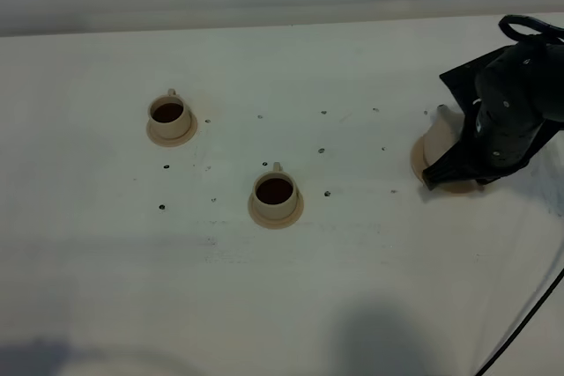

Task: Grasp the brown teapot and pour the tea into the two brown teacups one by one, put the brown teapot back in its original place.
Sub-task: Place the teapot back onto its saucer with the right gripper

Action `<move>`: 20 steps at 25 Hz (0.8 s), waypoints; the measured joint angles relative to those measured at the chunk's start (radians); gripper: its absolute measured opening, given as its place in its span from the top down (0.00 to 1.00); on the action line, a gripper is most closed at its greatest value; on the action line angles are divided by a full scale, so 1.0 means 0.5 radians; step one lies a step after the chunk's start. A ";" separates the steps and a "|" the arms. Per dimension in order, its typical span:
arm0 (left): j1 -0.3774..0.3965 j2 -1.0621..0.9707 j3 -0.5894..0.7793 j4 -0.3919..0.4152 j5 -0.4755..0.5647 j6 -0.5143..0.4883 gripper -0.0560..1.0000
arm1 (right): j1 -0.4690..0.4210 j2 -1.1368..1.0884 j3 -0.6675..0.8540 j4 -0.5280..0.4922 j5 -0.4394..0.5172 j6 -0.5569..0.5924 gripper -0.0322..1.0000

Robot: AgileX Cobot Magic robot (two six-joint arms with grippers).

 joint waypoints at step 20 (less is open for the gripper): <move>0.000 0.000 0.000 0.000 0.000 0.000 0.45 | -0.039 0.059 0.000 0.007 -0.074 -0.005 0.85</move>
